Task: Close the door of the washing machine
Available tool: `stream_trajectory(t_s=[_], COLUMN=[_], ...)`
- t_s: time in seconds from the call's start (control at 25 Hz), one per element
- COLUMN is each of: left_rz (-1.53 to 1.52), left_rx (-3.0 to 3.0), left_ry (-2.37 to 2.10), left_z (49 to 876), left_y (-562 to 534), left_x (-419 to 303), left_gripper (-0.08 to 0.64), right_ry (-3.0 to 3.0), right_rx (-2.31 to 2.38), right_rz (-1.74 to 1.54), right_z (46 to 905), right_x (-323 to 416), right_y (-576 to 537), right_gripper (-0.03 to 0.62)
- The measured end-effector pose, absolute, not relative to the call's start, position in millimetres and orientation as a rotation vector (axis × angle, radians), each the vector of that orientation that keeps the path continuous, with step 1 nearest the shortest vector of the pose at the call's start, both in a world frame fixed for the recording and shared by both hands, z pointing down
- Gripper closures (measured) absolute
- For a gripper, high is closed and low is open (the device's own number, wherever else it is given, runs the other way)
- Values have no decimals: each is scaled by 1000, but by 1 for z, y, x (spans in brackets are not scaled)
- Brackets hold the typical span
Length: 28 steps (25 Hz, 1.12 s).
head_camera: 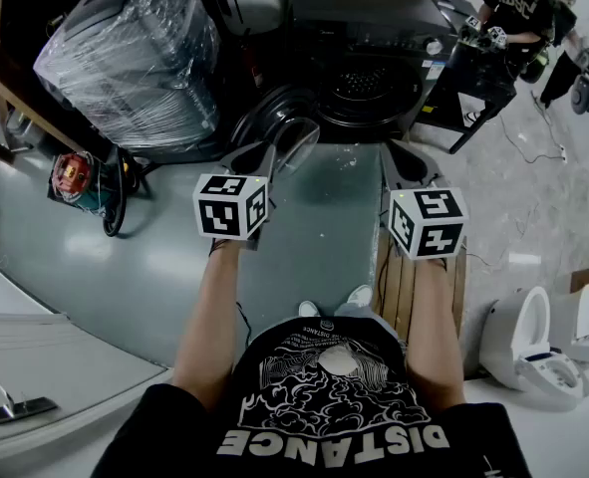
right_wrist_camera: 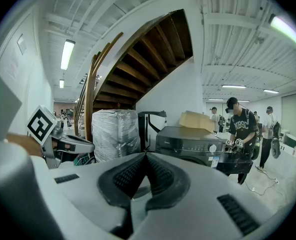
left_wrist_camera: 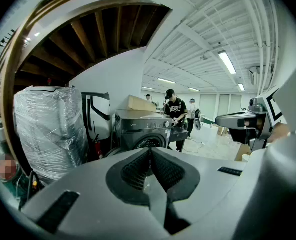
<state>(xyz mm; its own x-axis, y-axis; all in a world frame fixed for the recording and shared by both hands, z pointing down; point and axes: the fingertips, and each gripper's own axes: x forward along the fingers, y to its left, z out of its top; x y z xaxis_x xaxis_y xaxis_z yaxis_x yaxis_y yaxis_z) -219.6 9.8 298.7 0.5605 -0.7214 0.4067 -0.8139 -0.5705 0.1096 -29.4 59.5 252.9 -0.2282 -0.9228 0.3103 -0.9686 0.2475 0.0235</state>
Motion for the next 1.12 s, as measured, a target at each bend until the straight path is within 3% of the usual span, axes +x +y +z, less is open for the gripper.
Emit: stream_trajectory(t_s=[1.12], left_rz=[462], left_rx=[2438], left_ry=[-1207], left_z=[339], left_y=[-1], left_x=[-244], left_gripper=[518], right_ry=[-2312], right_rx=[1649], right_rz=[295], right_z=[282], right_x=[-79], right_y=[52], right_gripper=[569])
